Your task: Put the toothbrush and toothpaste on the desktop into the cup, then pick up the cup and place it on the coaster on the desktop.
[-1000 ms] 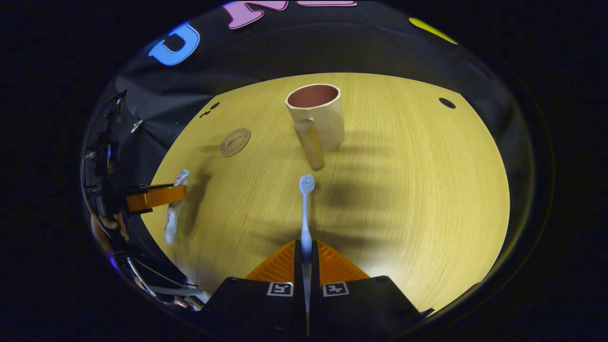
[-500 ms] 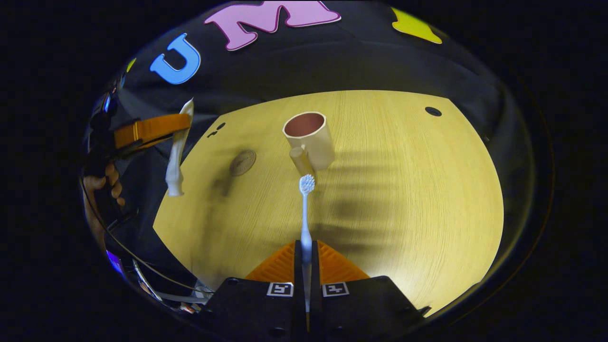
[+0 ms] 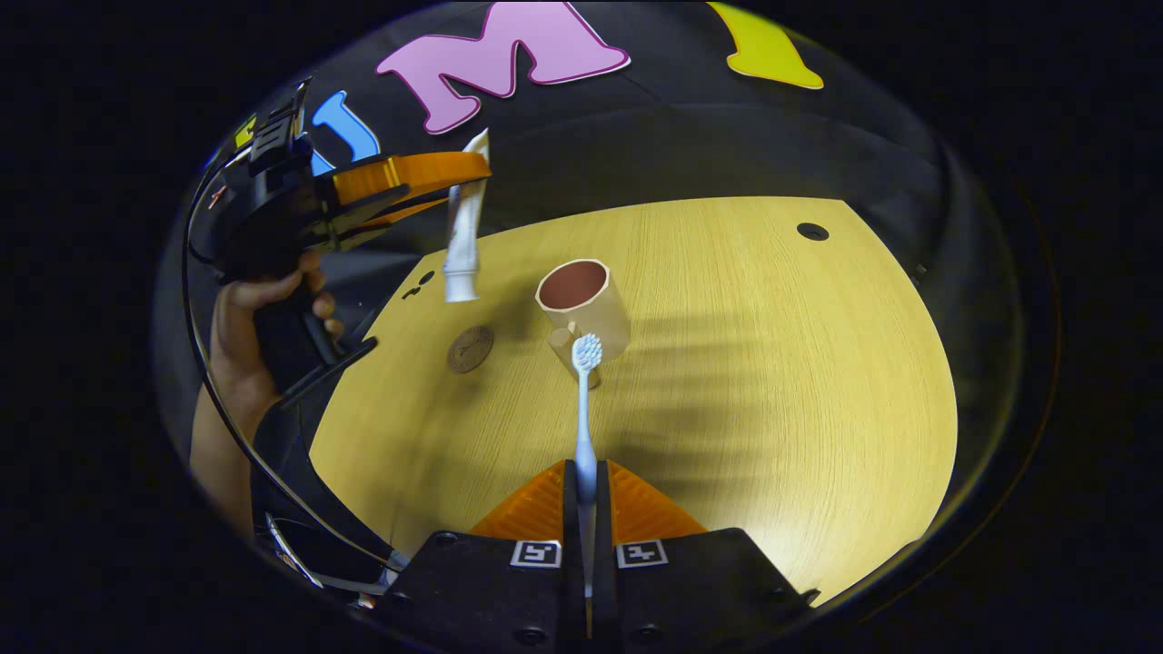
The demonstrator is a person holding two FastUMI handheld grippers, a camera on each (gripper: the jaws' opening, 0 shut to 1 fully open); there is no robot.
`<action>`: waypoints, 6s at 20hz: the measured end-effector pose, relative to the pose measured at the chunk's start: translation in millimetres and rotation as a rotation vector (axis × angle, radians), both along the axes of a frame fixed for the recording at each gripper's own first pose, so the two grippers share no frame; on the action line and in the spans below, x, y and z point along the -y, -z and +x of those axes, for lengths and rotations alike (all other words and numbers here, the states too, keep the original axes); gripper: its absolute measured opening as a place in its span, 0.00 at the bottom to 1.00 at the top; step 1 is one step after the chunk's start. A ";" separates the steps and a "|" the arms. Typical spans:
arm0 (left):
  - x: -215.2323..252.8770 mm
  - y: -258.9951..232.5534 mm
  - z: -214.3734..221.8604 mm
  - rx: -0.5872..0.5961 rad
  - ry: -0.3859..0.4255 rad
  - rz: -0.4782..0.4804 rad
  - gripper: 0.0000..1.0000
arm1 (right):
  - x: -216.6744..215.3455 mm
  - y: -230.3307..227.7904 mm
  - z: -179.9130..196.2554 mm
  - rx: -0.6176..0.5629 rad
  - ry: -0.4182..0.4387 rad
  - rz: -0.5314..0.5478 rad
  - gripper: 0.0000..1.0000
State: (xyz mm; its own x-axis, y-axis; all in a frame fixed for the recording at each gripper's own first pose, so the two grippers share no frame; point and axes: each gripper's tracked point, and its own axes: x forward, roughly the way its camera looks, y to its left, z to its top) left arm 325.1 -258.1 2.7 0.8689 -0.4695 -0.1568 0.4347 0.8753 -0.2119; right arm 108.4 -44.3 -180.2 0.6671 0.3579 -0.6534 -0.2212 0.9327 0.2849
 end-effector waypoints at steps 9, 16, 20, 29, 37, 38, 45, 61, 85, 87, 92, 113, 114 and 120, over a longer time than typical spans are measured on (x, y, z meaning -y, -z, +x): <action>46.3 40.9 50.5 0.134 0.103 -0.074 0.24 | 12.0 5.7 19.2 0.019 0.042 0.014 0.07; 45.3 77.1 41.8 0.214 0.119 -0.037 0.28 | 11.5 11.5 32.1 0.047 0.057 0.022 0.07; 37.7 97.4 40.7 0.203 0.092 -0.028 0.46 | 13.2 13.1 38.7 0.070 0.060 0.010 0.07; -25.1 37.6 1.9 0.284 -0.032 -0.071 0.98 | -4.1 -28.9 67.6 0.227 0.063 0.044 0.07; -116.7 20.7 -50.0 0.272 -0.230 -0.091 0.97 | -38.4 -110.4 142.3 0.495 0.068 0.132 0.07; -121.6 21.3 -53.8 0.257 -0.240 -0.113 0.97 | -42.0 -116.7 152.7 0.530 0.079 0.145 0.07; -136.7 16.3 -59.2 0.271 -0.298 -0.200 0.97 | -49.4 -123.5 201.0 0.697 0.099 0.159 0.07; -127.0 51.3 -52.9 0.258 -0.284 -0.177 0.97 | -66.8 -51.8 200.8 0.777 0.054 0.027 0.02; -212.0 111.5 -129.5 0.051 -0.457 -0.170 0.98 | -51.7 -42.1 171.5 0.244 0.117 0.020 0.98; -226.6 116.2 -139.1 0.031 -0.486 -0.165 0.98 | -52.6 -36.7 168.6 0.156 0.108 0.012 0.98; -260.7 114.3 -159.3 0.022 -0.554 -0.128 0.98 | -66.5 -21.0 158.1 -0.049 0.054 -0.006 0.98; -282.8 166.2 -202.4 -0.133 -0.579 -0.074 0.98 | -88.0 91.7 149.1 -0.483 -0.055 -0.196 0.75; -281.0 166.4 -202.8 -0.133 -0.574 -0.071 0.98 | -87.6 94.7 150.5 -0.485 -0.046 -0.201 0.76; -267.9 167.9 -208.4 -0.146 -0.539 -0.055 0.98 | -77.5 99.0 153.6 -0.478 -0.022 -0.271 0.36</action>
